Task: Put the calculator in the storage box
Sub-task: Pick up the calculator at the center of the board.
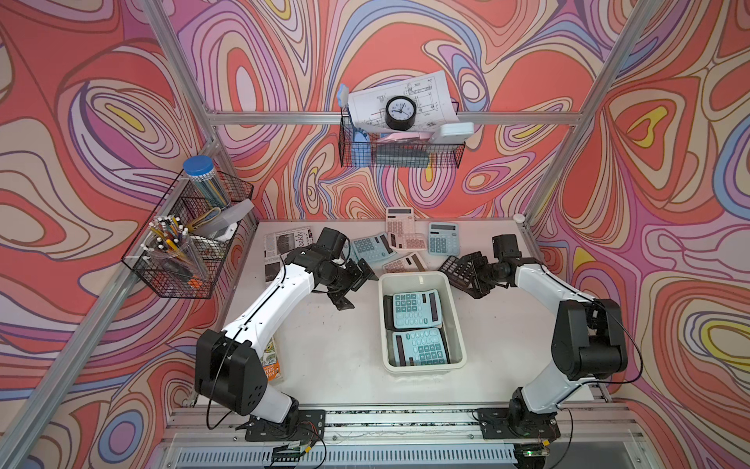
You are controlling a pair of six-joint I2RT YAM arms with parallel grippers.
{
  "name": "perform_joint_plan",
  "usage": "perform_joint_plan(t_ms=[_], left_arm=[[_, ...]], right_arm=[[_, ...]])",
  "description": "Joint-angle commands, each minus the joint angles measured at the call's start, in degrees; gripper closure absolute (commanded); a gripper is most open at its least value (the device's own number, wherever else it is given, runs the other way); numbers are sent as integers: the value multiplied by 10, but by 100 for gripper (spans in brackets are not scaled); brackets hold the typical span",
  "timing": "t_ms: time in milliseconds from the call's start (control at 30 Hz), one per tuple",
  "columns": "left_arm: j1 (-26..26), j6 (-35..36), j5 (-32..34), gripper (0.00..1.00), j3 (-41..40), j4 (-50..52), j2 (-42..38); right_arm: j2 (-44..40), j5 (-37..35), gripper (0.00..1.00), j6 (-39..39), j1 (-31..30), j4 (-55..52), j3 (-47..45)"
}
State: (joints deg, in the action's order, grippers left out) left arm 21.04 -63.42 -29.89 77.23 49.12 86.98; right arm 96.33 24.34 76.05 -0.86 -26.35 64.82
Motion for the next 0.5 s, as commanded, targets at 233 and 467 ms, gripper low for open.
perform_joint_plan(t_ms=[233,467], left_arm=[[-63,-15,-58,2,18,52,20],[-88,-3,-80,3,43,60,45]], right_arm=[[25,-55,2,138,-4,-41,21],[14,-85,2,195,-34,43,-42]])
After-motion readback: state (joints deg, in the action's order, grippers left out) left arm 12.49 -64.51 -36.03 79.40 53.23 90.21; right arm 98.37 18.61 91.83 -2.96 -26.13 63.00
